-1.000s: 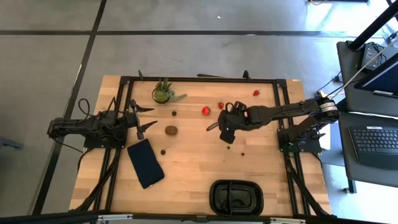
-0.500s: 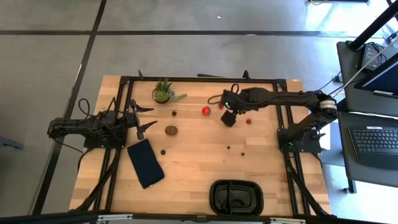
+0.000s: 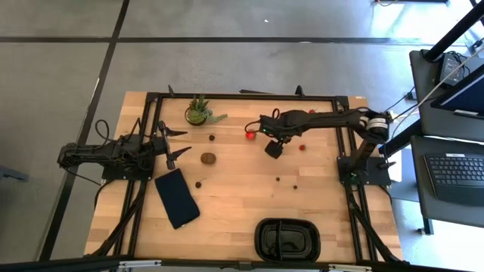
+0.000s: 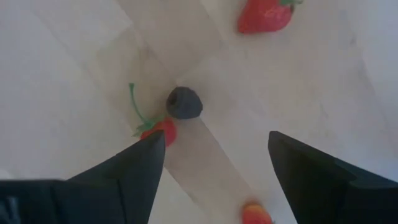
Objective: Pick and placing Produce into tupperware
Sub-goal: Put the blackberry into the black container
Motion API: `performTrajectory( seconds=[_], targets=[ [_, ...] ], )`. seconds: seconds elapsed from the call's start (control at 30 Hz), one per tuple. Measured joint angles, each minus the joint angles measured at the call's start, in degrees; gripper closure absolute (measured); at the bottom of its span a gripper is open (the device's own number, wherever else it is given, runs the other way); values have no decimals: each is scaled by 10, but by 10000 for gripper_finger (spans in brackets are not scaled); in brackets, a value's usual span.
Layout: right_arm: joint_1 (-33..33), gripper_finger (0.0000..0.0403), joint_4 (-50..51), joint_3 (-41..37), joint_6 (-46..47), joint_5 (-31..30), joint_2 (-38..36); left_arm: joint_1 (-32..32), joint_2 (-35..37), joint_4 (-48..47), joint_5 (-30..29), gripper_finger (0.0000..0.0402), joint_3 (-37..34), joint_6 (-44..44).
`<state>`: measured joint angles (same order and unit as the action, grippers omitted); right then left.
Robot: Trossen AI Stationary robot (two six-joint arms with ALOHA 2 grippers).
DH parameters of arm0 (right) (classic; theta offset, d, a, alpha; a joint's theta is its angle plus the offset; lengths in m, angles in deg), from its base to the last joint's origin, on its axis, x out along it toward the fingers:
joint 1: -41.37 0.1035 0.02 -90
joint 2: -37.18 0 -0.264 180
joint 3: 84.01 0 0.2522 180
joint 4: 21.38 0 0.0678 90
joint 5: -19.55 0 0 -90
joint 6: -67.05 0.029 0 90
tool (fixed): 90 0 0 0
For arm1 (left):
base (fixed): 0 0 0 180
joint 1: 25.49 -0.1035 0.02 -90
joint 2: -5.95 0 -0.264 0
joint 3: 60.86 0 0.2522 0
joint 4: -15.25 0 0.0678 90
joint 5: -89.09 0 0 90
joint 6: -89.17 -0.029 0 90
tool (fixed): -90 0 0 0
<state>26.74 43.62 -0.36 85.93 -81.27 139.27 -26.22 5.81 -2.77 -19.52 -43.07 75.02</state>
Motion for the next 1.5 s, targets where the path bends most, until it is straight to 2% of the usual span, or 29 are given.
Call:
performTrajectory(
  seconds=[0.33,1.0,1.17,1.5],
  targets=[
    [-17,117,-46,0,-3,15,31,0,0,0,0,137,0,0],
    [-22,119,-67,2,-12,50,90,0,0,0,0,137,0,-1],
    [-23,147,-67,2,-12,53,93,0,0,0,0,137,0,-1],
    [-23,235,-69,2,-12,60,95,0,0,0,0,137,0,0]
  ],
)
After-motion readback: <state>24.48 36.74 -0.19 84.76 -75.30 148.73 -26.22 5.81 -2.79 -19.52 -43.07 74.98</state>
